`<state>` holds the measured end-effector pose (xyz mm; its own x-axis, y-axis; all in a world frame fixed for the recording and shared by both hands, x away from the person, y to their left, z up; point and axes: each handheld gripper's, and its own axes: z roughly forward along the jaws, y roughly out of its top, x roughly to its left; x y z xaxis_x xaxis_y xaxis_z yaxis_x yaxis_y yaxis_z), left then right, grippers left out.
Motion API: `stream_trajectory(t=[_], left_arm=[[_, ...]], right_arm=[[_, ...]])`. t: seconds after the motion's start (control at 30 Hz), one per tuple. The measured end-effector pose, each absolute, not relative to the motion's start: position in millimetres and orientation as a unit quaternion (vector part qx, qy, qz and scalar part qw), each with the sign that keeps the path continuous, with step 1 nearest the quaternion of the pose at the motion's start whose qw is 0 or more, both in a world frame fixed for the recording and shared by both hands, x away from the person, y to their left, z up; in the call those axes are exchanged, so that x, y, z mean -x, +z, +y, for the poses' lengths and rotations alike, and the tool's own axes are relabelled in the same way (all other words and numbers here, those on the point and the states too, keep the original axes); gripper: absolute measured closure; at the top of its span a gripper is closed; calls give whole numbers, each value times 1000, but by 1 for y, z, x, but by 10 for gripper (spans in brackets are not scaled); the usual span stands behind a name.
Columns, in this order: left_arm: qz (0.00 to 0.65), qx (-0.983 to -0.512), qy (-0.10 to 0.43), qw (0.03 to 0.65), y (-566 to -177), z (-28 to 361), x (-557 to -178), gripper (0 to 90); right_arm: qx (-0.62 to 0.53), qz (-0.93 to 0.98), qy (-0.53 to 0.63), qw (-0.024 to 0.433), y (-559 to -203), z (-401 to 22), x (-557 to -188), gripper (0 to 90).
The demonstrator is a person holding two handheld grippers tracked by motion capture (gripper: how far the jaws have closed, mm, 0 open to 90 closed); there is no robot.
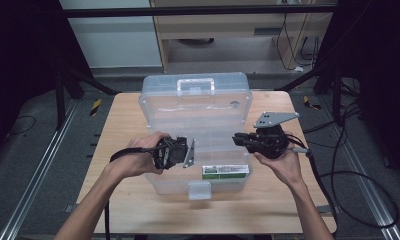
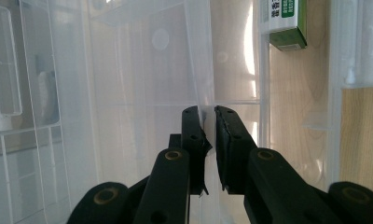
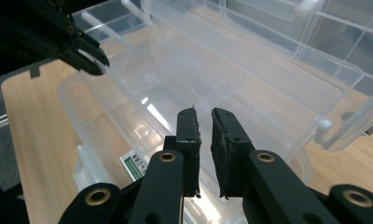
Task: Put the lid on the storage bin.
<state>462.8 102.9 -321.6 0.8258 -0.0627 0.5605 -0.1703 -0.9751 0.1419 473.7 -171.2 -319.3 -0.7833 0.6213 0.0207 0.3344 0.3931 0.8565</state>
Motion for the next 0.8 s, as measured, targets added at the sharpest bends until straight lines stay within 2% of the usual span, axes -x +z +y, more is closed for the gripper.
stream_trajectory(t=[0.6,0.8], left_arm=[[-61,-951,288,91,-323,102,-460,818],[-53,-952,286,90,-325,102,-458,818]], right_arm=[[-345,790,479,167,-321,-188,-483,899],[-354,786,479,166,-320,-190,-485,900]])
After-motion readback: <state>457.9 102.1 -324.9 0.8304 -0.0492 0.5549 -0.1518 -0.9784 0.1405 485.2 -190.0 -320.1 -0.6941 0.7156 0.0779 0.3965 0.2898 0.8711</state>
